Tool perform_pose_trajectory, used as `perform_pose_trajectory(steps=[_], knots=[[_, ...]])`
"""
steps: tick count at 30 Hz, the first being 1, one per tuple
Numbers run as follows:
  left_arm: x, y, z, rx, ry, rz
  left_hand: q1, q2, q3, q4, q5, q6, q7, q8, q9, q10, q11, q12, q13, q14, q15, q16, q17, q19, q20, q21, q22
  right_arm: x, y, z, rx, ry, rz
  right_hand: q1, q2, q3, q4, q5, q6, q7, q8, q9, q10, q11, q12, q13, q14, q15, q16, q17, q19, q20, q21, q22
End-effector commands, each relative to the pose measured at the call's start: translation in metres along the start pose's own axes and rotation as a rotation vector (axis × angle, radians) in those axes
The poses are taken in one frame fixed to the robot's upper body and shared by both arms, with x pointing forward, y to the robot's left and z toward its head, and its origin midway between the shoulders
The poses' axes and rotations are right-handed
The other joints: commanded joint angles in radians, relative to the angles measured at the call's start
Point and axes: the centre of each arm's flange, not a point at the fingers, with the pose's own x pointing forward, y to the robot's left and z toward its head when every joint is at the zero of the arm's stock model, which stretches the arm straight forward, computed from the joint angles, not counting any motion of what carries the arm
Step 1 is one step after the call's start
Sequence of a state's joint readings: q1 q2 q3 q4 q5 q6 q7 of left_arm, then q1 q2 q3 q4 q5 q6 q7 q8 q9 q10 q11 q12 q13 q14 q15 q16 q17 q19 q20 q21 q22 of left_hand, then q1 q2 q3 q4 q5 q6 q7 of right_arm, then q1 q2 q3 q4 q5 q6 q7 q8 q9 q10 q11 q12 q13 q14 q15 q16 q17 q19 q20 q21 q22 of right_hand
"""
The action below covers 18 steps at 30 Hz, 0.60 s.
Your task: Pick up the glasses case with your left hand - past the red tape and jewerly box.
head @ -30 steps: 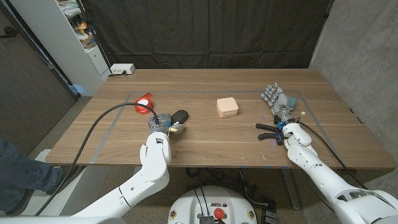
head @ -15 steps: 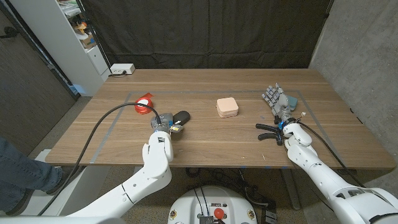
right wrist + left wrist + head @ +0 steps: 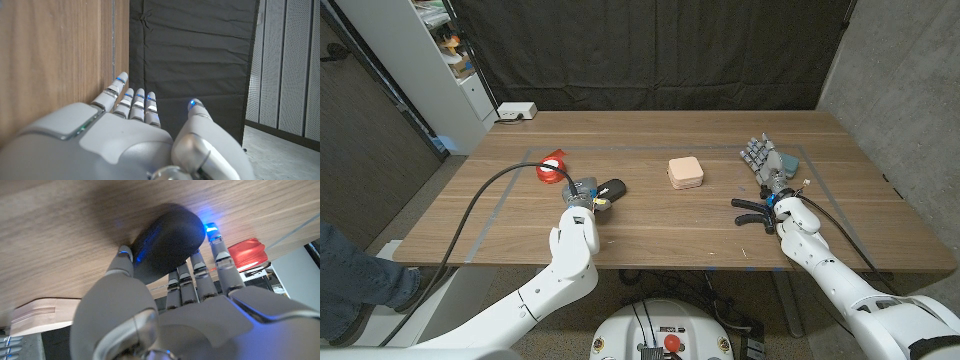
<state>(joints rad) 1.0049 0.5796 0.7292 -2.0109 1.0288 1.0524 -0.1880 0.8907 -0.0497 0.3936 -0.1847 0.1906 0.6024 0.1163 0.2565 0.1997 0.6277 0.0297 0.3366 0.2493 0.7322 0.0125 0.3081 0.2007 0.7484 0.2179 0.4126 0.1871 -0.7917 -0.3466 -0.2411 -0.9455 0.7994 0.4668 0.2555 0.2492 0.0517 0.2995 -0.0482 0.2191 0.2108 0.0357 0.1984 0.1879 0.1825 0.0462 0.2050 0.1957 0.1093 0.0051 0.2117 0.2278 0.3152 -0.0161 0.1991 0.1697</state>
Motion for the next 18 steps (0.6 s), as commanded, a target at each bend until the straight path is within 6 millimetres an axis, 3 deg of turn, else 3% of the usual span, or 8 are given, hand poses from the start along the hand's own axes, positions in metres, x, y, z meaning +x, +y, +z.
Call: perform_pose_trajectory(steps=[1, 4, 8, 18], knots=[[-0.0001, 0.0002, -0.0001, -0.072, 0.001, 0.018, 0.142, 0.11, 0.032, 0.009, 0.007, 0.053, -0.012, 0.015, 0.007, 0.043, -0.005, 0.015, 0.012, 0.076, -0.045, 0.011, -0.006, 0.203, -0.131, 0.032, 0.001, 0.0038, 0.0021, 0.0, -0.003, 0.003, 0.007, 0.002, -0.007, -0.003, 0.003, 0.004, 0.009, -0.002, 0.001, 0.003, 0.008, 0.001, -0.003, 0.003, 0.009, 0.003, 0.007, 0.003, 0.007, 0.001, -0.005, 0.002], [-0.0004, 0.0008, 0.0008, -0.08, -0.003, 0.028, 0.168, 0.112, 0.045, 0.009, 0.007, 0.078, -0.013, 0.02, 0.009, 0.07, -0.015, 0.022, 0.019, 0.121, -0.065, 0.016, -0.01, 0.248, -0.161, 0.05, -0.001, 0.004, 0.0018, 0.0002, -0.003, 0.002, 0.007, 0.001, -0.007, -0.003, 0.003, 0.004, 0.008, -0.002, 0.001, 0.003, 0.008, 0.0, -0.003, 0.003, 0.009, 0.002, 0.007, 0.003, 0.007, 0.001, -0.006, 0.002], [-0.0012, 0.0028, 0.0012, -0.087, 0.008, 0.03, 0.181, 0.116, 0.054, 0.011, 0.008, 0.095, -0.016, 0.024, 0.011, 0.09, -0.026, 0.027, 0.023, 0.144, -0.08, 0.015, -0.012, 0.263, -0.183, 0.057, -0.002, 0.0043, 0.0014, 0.0005, -0.004, 0.004, 0.007, 0.001, -0.006, -0.003, 0.003, 0.004, 0.009, -0.003, 0.001, 0.003, 0.007, 0.0, -0.003, 0.003, 0.01, 0.002, 0.008, 0.003, 0.007, 0.001, -0.005, 0.002], [-0.0014, 0.006, -0.0013, -0.095, 0.03, 0.024, 0.174, 0.124, 0.058, 0.025, 0.007, 0.096, -0.013, 0.021, 0.012, 0.084, -0.018, 0.022, 0.028, 0.139, -0.069, 0.002, -0.013, 0.246, -0.17, 0.051, -0.002, 0.0049, 0.0052, 0.0028, -0.011, 0.004, 0.015, -0.001, -0.006, -0.004, 0.003, 0.004, 0.009, -0.002, 0.001, 0.003, 0.008, 0.0, -0.003, 0.003, 0.011, 0.002, 0.008, 0.003, 0.007, 0.003, -0.006, 0.002]])
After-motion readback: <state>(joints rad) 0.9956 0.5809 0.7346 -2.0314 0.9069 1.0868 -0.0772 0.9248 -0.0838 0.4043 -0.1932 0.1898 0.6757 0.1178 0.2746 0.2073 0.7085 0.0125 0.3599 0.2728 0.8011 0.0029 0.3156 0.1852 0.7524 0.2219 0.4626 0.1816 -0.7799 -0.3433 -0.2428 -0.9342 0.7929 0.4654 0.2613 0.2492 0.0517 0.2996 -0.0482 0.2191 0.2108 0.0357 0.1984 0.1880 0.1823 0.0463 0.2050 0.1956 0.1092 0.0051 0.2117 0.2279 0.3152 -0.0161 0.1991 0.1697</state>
